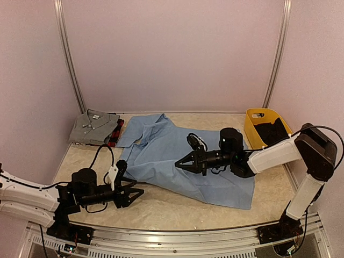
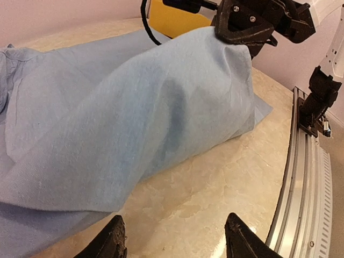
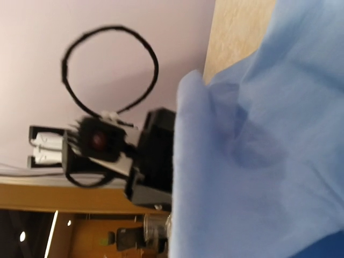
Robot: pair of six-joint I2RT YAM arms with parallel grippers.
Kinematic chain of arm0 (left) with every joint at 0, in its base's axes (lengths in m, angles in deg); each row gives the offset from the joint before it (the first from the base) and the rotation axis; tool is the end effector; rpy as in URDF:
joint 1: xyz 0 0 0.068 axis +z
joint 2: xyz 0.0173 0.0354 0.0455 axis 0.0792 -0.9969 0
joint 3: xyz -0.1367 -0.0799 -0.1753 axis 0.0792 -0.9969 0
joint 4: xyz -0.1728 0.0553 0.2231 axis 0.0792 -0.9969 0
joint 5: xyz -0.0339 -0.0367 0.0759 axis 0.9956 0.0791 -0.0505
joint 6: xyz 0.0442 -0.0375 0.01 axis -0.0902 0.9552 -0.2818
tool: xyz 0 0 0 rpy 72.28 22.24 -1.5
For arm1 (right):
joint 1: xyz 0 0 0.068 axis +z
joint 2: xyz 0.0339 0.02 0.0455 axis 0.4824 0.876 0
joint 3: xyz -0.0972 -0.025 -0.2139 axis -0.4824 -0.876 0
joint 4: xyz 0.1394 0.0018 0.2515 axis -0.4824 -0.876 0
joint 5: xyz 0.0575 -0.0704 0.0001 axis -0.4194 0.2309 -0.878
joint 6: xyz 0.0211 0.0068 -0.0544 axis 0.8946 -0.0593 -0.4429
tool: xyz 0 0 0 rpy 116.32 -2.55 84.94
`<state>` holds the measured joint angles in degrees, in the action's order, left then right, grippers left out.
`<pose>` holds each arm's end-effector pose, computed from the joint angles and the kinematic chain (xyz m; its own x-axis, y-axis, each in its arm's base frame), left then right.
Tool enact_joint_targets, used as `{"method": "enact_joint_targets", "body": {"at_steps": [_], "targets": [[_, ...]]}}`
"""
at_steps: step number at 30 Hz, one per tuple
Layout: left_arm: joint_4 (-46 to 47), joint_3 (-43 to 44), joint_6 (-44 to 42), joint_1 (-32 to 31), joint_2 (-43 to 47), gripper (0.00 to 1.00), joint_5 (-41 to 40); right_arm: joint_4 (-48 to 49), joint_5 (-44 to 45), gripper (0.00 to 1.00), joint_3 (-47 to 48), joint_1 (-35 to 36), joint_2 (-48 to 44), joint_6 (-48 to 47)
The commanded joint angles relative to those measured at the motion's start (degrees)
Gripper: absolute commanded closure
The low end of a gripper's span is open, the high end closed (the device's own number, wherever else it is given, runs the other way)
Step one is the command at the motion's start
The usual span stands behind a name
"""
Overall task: Fold and stack the long sleeve shirts
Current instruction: Flatten out the crumpled shirt at the center of the board.
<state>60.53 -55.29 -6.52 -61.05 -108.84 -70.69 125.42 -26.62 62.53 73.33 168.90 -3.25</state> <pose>0.1276 -0.1966 0.1032 -0.3558 0.1093 -0.9281 0.7983 0.5519 -0.2411 0.2331 0.2739 0.1333 -0.9936 -0.0754 -0.0843 -0.0919 0.1028 0.9904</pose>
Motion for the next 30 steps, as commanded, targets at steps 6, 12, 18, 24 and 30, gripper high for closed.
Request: {"method": "enact_joint_targets", "body": {"at_steps": [6,12,18,24,30], "targets": [[5.6,6.95,3.59,-1.82,-15.46,0.41,-6.79,-26.35,5.03,1.0,9.35,-7.17,2.43,-21.55],[4.87,14.09,4.7,-2.82,-24.73,0.42,-7.89,-43.16,12.69,0.99,16.11,-13.44,7.68,-38.39],[0.79,20.8,5.88,-3.23,-31.49,0.41,-7.93,-55.57,25.51,0.96,22.78,-14.34,11.38,-48.74],[-4.78,28.3,7.22,-2.65,-39.17,0.34,-4.58,-58.71,27.32,0.95,25.04,-14.35,11.22,-51.55],[-4.95,30.55,12.18,0.03,-45.23,0.31,0.57,-59.24,27.59,0.95,24.58,-14.37,10.49,-52.51]]}}
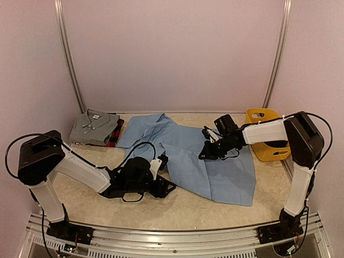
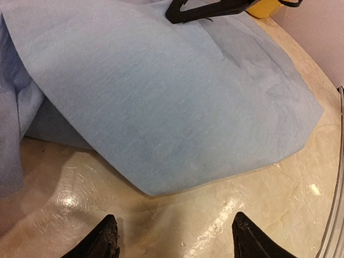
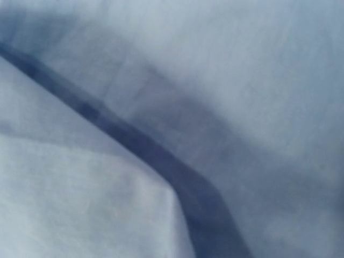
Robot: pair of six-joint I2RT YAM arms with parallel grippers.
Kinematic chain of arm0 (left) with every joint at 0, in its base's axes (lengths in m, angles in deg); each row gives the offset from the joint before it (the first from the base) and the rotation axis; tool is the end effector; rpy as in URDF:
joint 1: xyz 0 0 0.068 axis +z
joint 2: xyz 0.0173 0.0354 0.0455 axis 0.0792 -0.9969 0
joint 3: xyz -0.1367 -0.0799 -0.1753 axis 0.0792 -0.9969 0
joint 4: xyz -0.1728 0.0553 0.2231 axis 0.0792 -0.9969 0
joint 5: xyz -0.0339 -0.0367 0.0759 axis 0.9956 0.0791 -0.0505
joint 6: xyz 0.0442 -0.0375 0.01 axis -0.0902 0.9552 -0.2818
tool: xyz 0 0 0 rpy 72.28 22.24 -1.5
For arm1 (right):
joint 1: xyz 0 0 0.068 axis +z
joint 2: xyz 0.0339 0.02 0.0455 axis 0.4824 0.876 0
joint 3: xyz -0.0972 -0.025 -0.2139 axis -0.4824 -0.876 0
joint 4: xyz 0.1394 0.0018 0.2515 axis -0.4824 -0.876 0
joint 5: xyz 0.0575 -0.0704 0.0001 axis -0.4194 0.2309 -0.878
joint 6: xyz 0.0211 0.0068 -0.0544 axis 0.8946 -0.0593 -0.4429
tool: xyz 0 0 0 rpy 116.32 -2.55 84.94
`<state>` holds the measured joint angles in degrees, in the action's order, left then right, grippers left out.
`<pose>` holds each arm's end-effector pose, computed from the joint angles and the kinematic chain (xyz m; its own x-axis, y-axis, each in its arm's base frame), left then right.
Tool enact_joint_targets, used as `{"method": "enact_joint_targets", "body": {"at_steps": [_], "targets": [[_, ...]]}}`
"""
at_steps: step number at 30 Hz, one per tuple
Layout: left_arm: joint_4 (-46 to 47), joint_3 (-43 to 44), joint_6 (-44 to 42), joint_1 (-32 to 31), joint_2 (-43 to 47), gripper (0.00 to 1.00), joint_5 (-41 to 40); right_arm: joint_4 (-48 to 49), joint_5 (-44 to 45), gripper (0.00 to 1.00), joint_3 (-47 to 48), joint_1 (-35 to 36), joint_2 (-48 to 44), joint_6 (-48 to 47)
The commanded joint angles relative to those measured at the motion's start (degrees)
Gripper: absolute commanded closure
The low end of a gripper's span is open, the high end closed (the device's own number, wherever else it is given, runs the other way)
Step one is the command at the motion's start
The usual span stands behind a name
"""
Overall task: Fold and stack the long sleeve shirts
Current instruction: Flatten out the crumpled shirt at the center of the board.
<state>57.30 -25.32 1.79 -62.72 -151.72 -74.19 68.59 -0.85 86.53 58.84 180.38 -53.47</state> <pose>0.1796 -0.2886 0.0584 -0.5803 0.2246 -0.7828 0.6771 0.6672 -0.3105 0.3416 0.2165 0.0977 -0.9262 -0.0415 -0.3747 -0.2600 0.7900 0.5552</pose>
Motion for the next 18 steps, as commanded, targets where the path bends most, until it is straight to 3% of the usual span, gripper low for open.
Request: {"method": "enact_joint_targets", "body": {"at_steps": [1,9,18], "targets": [[-0.93,0.3,4.38,2.18,-2.59,0.3,4.85,-2.2,1.63,0.95,0.34,0.13,-1.22,-2.29],[7.41,0.65,5.09,5.91,-7.05,0.3,16.93,-0.89,0.26,0.96,-1.41,0.12,-2.21,-2.02],[8.4,4.53,2.67,7.77,-10.39,0.49,20.64,-0.05,-0.6,0.96,-2.16,0.11,-2.7,-1.87]]}}
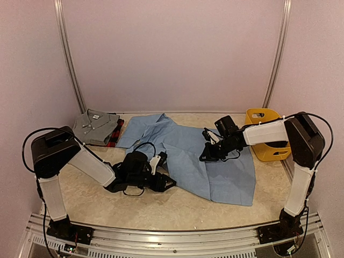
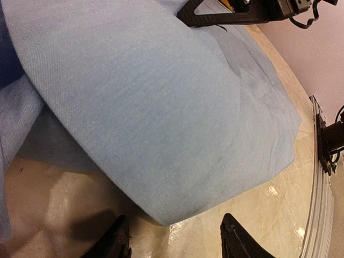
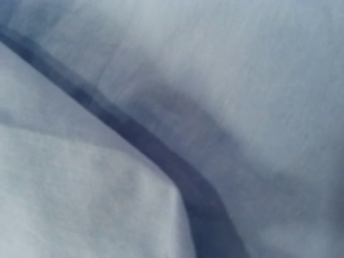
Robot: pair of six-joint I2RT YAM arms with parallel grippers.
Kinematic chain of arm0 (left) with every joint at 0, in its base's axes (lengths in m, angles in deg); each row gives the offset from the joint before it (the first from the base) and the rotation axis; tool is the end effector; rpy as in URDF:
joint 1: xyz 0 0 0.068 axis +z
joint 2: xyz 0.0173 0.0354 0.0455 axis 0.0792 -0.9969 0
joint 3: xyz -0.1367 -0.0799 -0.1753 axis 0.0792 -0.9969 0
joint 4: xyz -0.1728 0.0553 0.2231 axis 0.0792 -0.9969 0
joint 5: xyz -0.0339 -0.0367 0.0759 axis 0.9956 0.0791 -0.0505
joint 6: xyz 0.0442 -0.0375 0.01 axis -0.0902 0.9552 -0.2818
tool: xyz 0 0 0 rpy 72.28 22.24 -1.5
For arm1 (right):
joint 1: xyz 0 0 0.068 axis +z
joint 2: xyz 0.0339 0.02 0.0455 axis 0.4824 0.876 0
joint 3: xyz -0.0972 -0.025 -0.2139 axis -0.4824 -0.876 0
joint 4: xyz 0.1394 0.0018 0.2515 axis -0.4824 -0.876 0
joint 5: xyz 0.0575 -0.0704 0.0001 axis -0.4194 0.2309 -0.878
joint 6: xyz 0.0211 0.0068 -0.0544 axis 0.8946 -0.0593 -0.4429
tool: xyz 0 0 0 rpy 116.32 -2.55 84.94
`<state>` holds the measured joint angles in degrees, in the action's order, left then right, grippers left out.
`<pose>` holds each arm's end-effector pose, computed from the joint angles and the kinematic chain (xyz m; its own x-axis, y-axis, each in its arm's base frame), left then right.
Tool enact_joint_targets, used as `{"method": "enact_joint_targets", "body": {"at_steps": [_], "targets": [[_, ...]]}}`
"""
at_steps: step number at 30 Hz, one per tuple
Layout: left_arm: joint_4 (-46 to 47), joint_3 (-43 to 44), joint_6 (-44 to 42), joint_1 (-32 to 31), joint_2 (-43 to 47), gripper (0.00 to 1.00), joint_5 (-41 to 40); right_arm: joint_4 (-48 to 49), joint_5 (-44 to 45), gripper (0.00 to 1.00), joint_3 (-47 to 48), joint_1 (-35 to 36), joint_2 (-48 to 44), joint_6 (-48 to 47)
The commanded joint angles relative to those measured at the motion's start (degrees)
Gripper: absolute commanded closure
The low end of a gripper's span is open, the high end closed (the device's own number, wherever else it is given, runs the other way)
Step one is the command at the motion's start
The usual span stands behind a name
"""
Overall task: Fold and stack the long sleeve shirts
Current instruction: Flatten out the crumpled shirt at the center of the board.
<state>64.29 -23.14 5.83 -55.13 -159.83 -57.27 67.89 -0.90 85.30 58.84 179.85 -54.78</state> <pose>0.2113 -0.2760 0.0355 -0.6910 0.1773 -0.7007 0.6569 0.5586 -0.5065 0.3364 0.2135 0.0938 -0.9281 -0.0643 -0.3667 -0.2698 0.7951 0.5432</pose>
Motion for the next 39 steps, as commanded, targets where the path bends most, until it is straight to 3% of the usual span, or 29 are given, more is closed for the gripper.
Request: {"method": "enact_joint_targets", "body": {"at_steps": [1,5,14,23,29,34,39], "targets": [[1.31,2.93,-1.49,0.14,-2.79,0.52,4.07,0.64,-0.62,0.96,-1.08,0.13,-2.14,-0.53],[1.63,3.11,-2.18,0.14,-3.16,0.64,4.6,0.45,-0.43,0.96,-1.34,0.13,-2.36,-0.84],[1.09,3.13,-1.89,0.35,-1.39,1.0,5.55,0.24,-0.66,0.96,-1.31,0.14,-2.21,-1.18],[-12.51,0.68,0.17,-2.68,11.17,1.0,2.61,-3.59,3.9,0.88,-0.08,0.14,-3.2,-4.48],[-19.75,2.34,3.56,-3.69,15.9,1.0,3.68,-4.08,4.14,0.72,-1.57,0.14,-4.94,-5.37],[-29.98,4.96,4.78,-5.75,21.67,1.0,4.87,-4.69,6.01,0.62,-5.16,0.15,-9.04,-5.25],[-43.39,9.31,3.46,-10.52,29.22,1.0,6.61,-5.09,8.26,0.6,-8.96,0.12,-12.88,-4.92]]}}
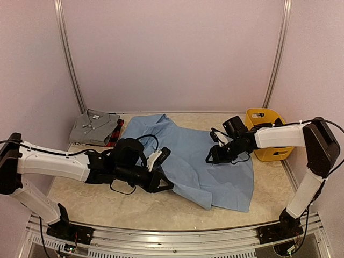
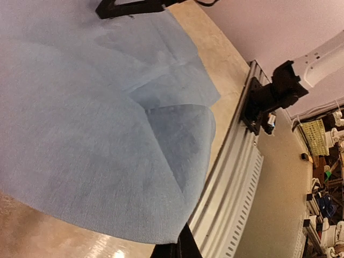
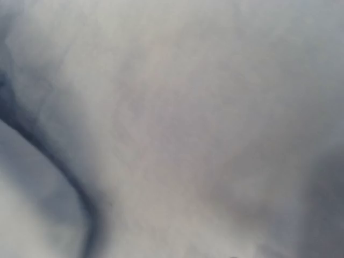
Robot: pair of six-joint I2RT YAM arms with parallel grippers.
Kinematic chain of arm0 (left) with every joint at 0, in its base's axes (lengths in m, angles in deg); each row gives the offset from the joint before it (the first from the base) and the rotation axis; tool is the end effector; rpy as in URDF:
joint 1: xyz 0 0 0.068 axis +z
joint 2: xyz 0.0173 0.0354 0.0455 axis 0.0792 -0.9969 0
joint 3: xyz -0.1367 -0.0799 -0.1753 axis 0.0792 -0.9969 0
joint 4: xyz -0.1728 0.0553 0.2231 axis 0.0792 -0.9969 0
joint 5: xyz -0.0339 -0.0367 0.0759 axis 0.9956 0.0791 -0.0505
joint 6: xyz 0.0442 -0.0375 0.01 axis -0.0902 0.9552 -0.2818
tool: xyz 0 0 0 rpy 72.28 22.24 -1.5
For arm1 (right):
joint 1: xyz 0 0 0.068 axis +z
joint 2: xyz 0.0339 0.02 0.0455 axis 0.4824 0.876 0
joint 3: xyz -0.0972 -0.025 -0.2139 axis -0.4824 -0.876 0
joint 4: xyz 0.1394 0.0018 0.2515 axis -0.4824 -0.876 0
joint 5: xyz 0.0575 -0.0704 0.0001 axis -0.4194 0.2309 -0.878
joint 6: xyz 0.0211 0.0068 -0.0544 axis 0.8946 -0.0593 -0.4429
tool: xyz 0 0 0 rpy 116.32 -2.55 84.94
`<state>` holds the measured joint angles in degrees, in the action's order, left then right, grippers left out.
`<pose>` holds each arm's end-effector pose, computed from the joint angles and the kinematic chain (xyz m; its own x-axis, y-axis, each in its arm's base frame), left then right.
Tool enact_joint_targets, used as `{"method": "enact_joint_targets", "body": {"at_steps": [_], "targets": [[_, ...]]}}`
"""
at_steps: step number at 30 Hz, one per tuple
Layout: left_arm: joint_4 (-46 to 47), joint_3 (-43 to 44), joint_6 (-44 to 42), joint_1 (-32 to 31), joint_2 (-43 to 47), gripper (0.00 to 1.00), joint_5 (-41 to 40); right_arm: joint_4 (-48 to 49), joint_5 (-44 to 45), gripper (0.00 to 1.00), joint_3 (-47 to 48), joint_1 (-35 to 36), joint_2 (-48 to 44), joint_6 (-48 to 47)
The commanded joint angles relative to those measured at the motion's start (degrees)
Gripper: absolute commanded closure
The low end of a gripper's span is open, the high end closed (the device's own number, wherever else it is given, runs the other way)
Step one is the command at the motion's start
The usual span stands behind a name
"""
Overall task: Fold and stack the long sleeve shirts
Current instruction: Flatten out the crumpled shirt at the center of the board.
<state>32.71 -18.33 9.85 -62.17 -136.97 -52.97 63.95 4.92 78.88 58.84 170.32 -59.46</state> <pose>0.1710 -0.2978 0.1403 -0.7419 0.2948 -0.6022 0.6613 0.4694 -0.5851 0.3127 0.1952 0.1140 -0.8976 -0.1108 -0.4267 -0.3118 0.8439 0.4366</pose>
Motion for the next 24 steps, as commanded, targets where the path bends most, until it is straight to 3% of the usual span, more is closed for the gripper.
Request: {"method": "enact_joint_targets", "body": {"at_steps": [1,12,24], "targets": [[-14.34,5.4,-0.88,-4.56,7.57,1.0,2.09,-1.15,2.51,0.59,-3.22,0.14,-3.82,-0.25],[-25.01,7.69,0.7,-8.36,19.8,1.0,3.55,-2.13,2.01,0.59,-5.83,0.15,-6.16,-1.1],[-44.3,15.65,1.33,-11.57,29.55,1.0,-6.87,-4.51,1.85,0.59,-7.13,0.21,-9.14,-2.16]]}}
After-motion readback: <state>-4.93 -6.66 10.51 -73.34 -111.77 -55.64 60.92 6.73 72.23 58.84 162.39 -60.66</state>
